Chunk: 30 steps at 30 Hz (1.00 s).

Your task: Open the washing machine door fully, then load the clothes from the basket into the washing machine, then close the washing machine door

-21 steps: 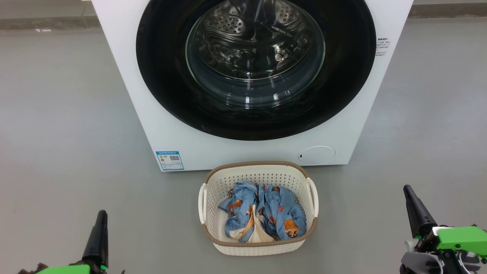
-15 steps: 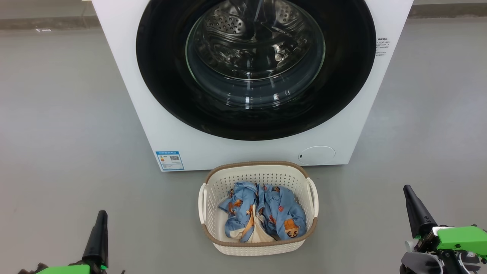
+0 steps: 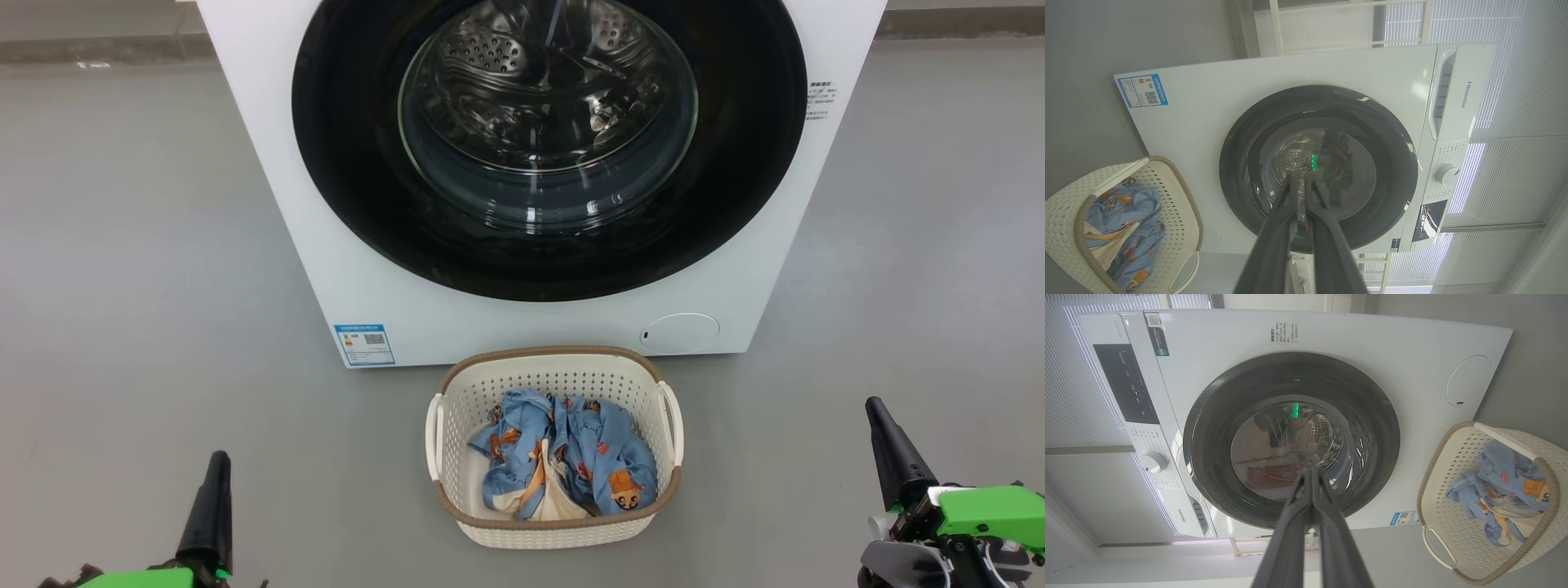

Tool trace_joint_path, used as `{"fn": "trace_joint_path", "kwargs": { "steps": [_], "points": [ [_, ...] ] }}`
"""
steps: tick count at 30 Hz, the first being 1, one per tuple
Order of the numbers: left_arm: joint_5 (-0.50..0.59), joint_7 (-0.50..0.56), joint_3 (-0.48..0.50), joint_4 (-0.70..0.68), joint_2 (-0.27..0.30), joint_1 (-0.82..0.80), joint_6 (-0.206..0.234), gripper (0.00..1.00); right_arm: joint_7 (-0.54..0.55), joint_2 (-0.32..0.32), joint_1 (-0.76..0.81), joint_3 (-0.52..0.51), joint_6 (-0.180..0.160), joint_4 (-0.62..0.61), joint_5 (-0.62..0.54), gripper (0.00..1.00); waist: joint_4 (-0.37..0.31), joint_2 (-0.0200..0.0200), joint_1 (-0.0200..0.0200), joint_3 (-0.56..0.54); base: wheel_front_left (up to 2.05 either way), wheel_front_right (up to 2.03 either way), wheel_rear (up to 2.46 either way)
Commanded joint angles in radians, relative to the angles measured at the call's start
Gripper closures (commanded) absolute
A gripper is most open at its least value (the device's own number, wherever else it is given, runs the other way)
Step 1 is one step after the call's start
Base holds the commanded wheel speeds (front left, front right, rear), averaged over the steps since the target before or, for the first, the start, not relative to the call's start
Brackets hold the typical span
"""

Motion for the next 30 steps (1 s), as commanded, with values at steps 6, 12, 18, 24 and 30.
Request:
{"fn": "trace_joint_path", "kwargs": {
  "steps": [6, 12, 18, 24, 30],
  "points": [
    [0.000, -0.001, -0.002, 0.009, -0.001, 0.006, 0.000, 0.00, 0.000, 0.003, 0.006, 0.001, 0.000, 0.011, 0.000, 0.00, 0.000, -0.0001, 0.0000, 0.000, 0.00, 0.00, 0.00],
    [-0.001, -0.006, -0.003, 0.031, -0.007, 0.025, 0.000, 0.00, -0.010, 0.014, 0.024, 0.010, 0.000, 0.036, -0.001, 0.00, 0.000, -0.0001, 0.0005, 0.000, 0.00, 0.00, 0.00],
    [0.002, -0.014, 0.000, 0.020, -0.005, 0.018, 0.000, 0.00, -0.029, 0.013, 0.015, 0.021, 0.000, 0.024, 0.002, 0.00, 0.001, -0.0001, 0.0008, -0.001, 0.00, 0.00, 0.00],
    [0.010, -0.023, 0.000, 0.006, -0.003, 0.011, 0.000, 0.00, -0.046, 0.012, 0.005, 0.039, 0.001, 0.010, 0.005, 0.00, 0.001, -0.0001, 0.0001, 0.001, 0.00, 0.00, 0.00],
    [0.033, -0.039, -0.005, -0.013, 0.007, 0.005, 0.000, 0.00, -0.064, 0.011, -0.005, 0.056, 0.001, -0.006, -0.003, 0.00, 0.002, -0.0001, 0.0001, 0.001, 0.00, 0.00, 0.00]
  ]
}}
